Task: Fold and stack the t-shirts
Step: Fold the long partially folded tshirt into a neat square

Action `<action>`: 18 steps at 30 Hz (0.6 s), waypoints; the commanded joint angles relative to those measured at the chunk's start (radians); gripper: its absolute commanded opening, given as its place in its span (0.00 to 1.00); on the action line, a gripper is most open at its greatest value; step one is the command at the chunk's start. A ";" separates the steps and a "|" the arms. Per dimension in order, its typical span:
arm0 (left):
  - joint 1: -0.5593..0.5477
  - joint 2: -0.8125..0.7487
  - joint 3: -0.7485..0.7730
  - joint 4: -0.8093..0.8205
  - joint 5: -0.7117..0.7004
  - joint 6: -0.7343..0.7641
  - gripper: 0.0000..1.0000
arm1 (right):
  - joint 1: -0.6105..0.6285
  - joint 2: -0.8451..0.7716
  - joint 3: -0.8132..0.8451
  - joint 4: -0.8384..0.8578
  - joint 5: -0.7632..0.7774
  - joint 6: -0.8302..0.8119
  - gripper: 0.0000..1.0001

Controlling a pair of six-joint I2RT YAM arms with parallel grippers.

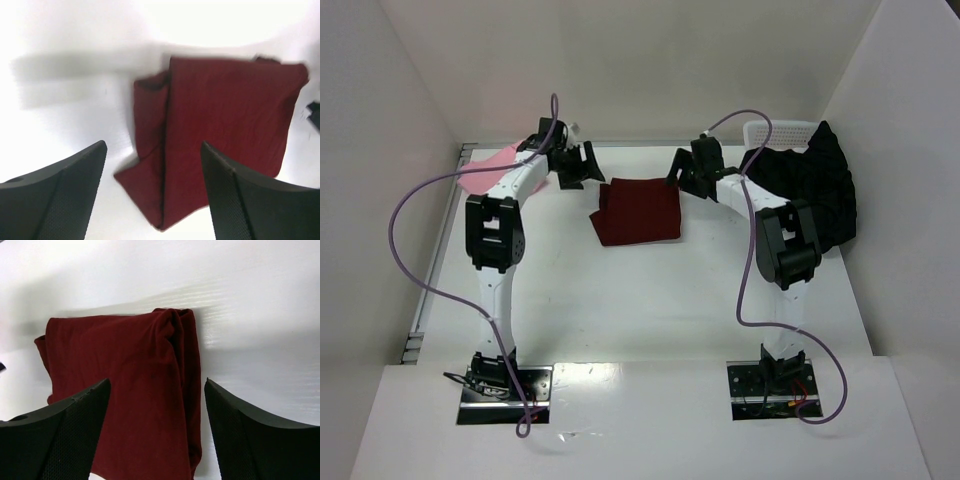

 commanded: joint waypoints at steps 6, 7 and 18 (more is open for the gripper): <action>-0.003 -0.187 -0.361 0.122 0.140 0.052 0.90 | -0.006 -0.049 -0.075 0.037 -0.015 -0.038 0.53; -0.003 -0.197 -0.427 0.152 0.156 0.043 0.91 | -0.006 -0.050 -0.075 0.037 -0.027 -0.038 0.49; -0.053 -0.198 -0.567 0.350 0.138 -0.095 0.93 | -0.006 -0.059 -0.126 0.069 -0.055 -0.047 0.34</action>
